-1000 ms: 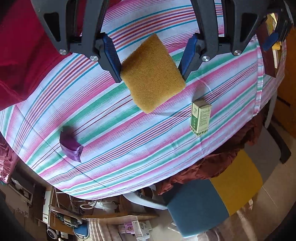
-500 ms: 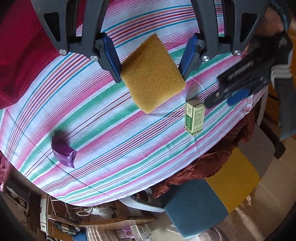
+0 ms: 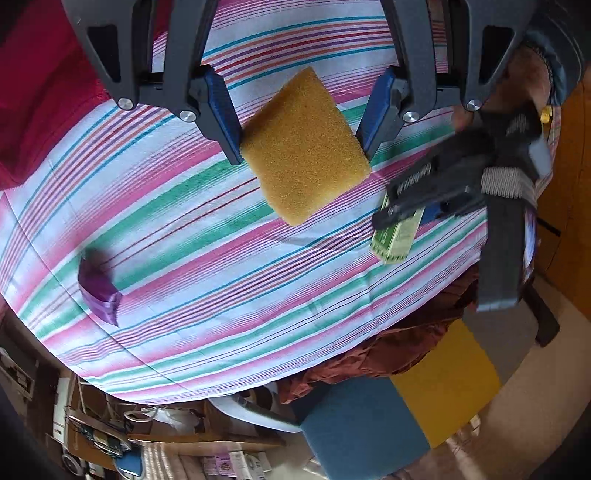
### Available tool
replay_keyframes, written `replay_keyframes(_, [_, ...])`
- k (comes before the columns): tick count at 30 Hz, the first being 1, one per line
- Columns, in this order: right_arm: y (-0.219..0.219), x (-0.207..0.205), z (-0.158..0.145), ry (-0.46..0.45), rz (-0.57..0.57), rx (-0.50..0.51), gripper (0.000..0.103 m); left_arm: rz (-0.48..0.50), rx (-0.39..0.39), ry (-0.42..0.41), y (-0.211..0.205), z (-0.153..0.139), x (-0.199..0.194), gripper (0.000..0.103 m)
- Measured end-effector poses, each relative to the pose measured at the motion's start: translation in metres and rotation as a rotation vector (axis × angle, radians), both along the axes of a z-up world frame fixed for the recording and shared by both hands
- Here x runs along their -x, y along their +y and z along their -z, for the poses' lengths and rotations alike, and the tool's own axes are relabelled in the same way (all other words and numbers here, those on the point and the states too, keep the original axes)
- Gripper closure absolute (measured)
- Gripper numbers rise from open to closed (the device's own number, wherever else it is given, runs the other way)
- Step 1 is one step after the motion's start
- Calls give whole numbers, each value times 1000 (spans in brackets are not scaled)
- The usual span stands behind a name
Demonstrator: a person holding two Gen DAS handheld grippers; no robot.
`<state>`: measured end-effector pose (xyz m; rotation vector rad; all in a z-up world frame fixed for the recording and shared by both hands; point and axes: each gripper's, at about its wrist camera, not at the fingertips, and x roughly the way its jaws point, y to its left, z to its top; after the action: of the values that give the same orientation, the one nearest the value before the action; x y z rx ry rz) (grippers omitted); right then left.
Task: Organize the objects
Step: 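Carry the tan sponge and green-and-white box over the gold tray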
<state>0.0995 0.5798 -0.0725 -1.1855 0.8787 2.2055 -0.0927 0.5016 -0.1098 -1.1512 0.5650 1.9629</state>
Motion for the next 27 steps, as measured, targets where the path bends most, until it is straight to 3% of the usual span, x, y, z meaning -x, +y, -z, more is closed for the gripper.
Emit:
replay_keyframes(6, [-16,18,4,-35,-121,-17,41,-94,-12,-20,-84,-3,-31,73])
replay_keyframes(10, [-55,38,-1,-72,-286,-139,41,-151,-31,-12,-129,-4,-53,73])
replay_keyframes(14, [-81,47,0,-131,-371,-247,42,-185,-46,-9,-164,-6,-72,73])
replay_keyframes(27, [-128,59,-1,-187,-487,-504,42,-181,-72,31,-178,-4,-86,72])
